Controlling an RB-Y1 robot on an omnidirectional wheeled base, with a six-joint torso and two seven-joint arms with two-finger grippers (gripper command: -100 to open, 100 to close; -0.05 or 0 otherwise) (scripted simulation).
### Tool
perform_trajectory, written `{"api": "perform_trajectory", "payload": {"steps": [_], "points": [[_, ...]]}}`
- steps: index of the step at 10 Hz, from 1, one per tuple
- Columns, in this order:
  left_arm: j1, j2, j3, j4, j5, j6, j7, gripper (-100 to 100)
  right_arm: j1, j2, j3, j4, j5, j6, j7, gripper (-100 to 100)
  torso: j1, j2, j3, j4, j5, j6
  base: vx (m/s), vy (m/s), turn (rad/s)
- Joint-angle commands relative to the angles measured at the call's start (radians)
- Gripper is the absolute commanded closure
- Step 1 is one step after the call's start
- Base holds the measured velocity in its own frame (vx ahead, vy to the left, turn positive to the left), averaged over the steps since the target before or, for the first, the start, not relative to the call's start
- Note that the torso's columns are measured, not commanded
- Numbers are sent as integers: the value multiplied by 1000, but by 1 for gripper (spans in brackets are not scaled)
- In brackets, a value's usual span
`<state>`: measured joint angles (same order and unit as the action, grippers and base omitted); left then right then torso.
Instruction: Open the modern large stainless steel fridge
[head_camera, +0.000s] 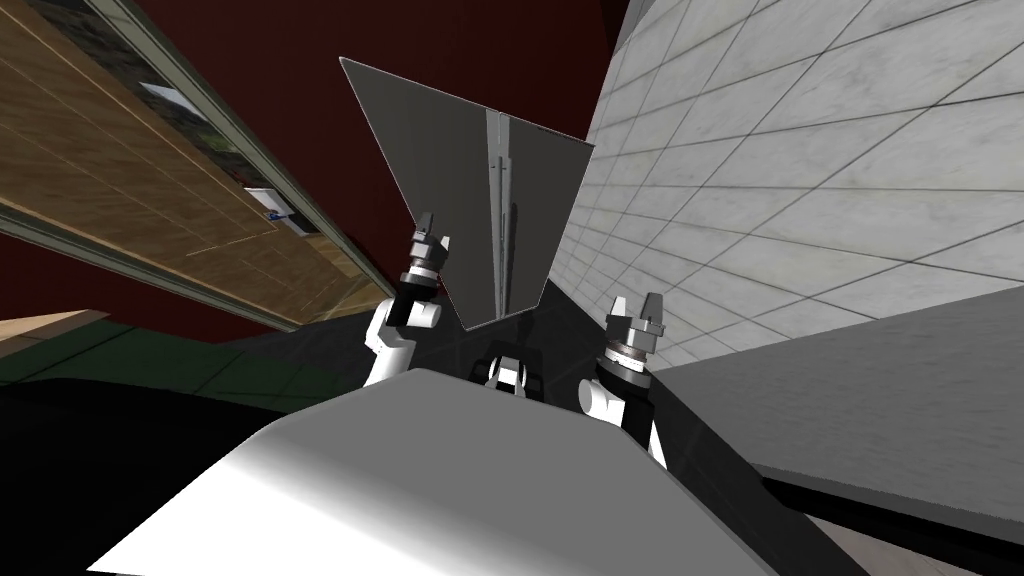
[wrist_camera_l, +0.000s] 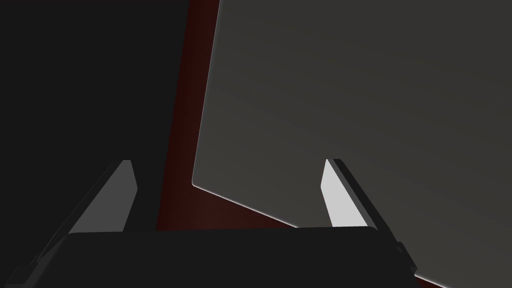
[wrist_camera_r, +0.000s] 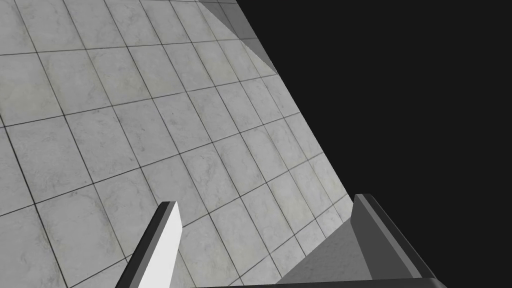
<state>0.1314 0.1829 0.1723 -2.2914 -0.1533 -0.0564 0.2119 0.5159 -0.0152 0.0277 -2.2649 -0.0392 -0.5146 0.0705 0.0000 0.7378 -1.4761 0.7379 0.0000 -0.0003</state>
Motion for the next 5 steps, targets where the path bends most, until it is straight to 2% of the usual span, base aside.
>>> {"api": "perform_trajectory", "payload": {"steps": [1,2,3,4,5], "points": [[-68,11,21,10,-38,61,28,-100,0,0,0,0,0,0,0,0,0,0,0,0,0,0,-21,-6,-85],[-103,16,39,23,-74,102,51,-100,0,0,0,0,0,0,0,0,0,0,0,0,0,0,-24,-13,-167],[-128,16,39,23,-74,115,51,-100,0,0,0,0,0,0,0,0,0,0,0,0,0,1,-22,-9,-72],[-161,19,57,38,-112,151,75,-100,0,0,0,0,0,0,0,0,0,0,0,0,0,0,-22,-11,-124],[-194,19,57,38,-112,171,75,-100,0,0,0,0,0,0,0,0,0,0,0,0,0,0,-20,-8,-79]]}}
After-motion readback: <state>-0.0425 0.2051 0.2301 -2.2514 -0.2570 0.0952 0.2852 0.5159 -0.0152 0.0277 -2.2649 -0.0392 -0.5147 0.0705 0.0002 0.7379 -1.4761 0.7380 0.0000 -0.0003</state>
